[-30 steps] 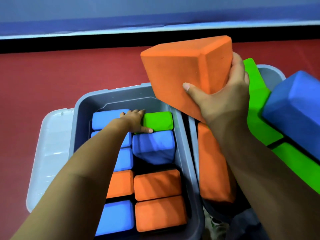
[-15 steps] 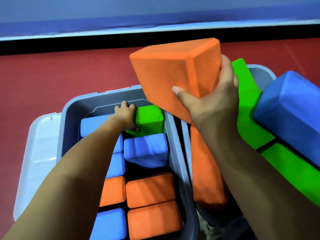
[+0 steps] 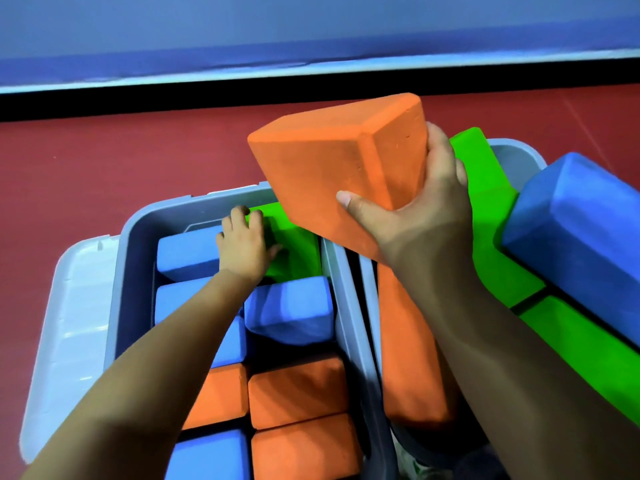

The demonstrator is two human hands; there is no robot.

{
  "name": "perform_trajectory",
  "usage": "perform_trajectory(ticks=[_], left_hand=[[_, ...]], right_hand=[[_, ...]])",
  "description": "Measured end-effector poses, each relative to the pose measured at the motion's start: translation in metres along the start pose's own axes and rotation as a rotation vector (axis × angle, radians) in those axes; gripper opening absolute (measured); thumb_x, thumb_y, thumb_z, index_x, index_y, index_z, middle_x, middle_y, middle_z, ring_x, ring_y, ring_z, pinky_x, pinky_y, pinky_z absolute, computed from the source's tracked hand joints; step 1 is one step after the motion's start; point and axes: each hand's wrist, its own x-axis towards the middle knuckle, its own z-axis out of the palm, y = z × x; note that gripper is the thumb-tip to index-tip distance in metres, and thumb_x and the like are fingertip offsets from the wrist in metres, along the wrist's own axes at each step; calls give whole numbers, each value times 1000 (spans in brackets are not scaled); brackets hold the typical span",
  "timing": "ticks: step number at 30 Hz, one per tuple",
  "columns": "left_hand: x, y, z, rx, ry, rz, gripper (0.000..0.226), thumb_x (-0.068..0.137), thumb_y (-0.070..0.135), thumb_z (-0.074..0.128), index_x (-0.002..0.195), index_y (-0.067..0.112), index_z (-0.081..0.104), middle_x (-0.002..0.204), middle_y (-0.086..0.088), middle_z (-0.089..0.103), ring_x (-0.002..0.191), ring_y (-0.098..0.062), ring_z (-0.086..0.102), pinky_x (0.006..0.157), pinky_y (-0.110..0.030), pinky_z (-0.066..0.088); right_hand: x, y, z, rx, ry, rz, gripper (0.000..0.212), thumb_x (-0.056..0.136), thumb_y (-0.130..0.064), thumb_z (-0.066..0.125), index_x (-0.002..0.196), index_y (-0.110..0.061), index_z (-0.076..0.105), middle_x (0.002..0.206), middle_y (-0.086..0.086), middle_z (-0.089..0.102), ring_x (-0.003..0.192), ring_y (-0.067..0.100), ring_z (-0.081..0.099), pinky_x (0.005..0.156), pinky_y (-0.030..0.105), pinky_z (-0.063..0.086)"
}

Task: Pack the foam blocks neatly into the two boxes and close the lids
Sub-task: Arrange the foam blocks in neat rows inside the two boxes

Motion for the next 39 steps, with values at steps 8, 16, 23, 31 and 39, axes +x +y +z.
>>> perform_trajectory(ticks=[8, 16, 23, 31, 39], left_hand=[[-53, -33, 2, 245, -735, 356, 120, 59, 69, 71, 150, 13, 18, 145, -10, 40, 135, -25, 37, 117, -43, 8], [-35, -37, -16, 50, -613, 178, 102, 67, 50, 79, 149, 20, 26, 148, -3, 37, 136, -22, 35, 111, -47, 26], [-33, -34, -14, -354, -449, -226, 31, 70, 13, 70, 98, 17, 56, 88, 7, 56, 90, -16, 56, 70, -13, 31], [-120, -87, -27, -243, -172, -190, 34, 85, 8, 66, 118, 0, 62, 120, -22, 57, 112, -41, 53, 97, -42, 42], [-164, -92, -37, 47, -638, 10, 55, 96, 54, 25, 149, 37, 23, 160, 12, 6, 148, -16, 6, 117, -49, 13]], right_hand=[[3, -1, -4, 11, -87, -37, 95, 51, -48, 83, 134, -22, 45, 122, 1, 56, 105, 10, 54, 89, 14, 40], [10, -2, -18, -7, -121, -102, 96, 52, -45, 85, 136, -24, 43, 123, -2, 54, 107, 6, 52, 89, 5, 37], [8, -2, -23, -89, -604, -98, 101, 41, -51, 82, 133, -37, 43, 122, -4, 58, 107, 8, 58, 96, 32, 48], [-14, 0, 2, -345, -859, -213, 104, 52, -30, 89, 140, -41, 35, 130, -9, 42, 123, 17, 41, 108, 32, 33], [-54, -20, 45, -757, -926, -390, 105, 60, -31, 84, 143, -47, 22, 138, -9, 33, 135, 14, 26, 116, 38, 3]])
